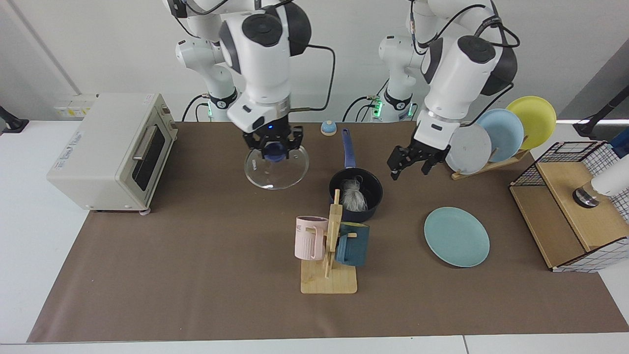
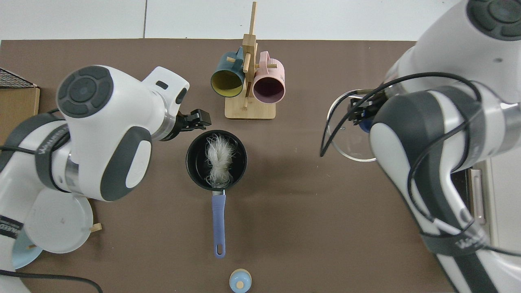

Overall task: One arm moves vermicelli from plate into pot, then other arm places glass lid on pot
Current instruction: 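Withdraw the left gripper while the right gripper moves the lid over the pot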

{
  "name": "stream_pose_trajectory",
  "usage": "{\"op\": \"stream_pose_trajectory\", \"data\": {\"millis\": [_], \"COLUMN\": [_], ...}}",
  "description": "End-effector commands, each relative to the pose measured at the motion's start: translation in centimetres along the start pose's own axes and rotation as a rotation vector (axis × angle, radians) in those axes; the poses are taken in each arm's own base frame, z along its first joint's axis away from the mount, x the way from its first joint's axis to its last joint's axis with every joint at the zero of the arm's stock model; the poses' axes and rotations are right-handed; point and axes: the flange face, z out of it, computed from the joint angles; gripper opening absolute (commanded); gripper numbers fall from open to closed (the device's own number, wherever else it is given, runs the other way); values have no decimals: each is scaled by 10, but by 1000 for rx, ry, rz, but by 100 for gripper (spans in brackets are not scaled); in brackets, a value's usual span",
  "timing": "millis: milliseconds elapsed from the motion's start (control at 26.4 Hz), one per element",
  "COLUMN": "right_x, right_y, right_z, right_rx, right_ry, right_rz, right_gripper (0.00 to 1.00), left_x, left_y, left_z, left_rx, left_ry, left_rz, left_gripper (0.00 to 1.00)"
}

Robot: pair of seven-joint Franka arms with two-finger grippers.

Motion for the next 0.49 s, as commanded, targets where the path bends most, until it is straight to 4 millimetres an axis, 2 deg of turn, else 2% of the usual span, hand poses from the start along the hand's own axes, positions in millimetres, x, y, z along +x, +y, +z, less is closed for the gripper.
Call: {"op": "stream_pose_trajectory", "data": {"millis": [0,76,190,304,379,455], "right_x": [-21,-26,-23,-17,-15,-3], "right_y": [-48,-74,-108,-137,-156,-163], "right_z": [5,6,19,48,64,80], "right_rx": [0,7,11,4,-3,-12], "right_ry": [8,18,19,11,16,28], "right_rz": [55,55,79,89,86,94], "right_gripper": [0,0,0,0,0,0], "left_x": [6,5,5,7,11,15], "left_y": [-48,-64,-75,-82,-97,-111], "left_z": [-18,-26,-28,-30,-31,-34], "left_rx": [52,59,91,125,131,130], "left_ry": [-33,-46,-61,-55,-55,-56], "left_rz": [133,199,253,261,264,293], "left_gripper": [100,100,100,100,100,100]}}
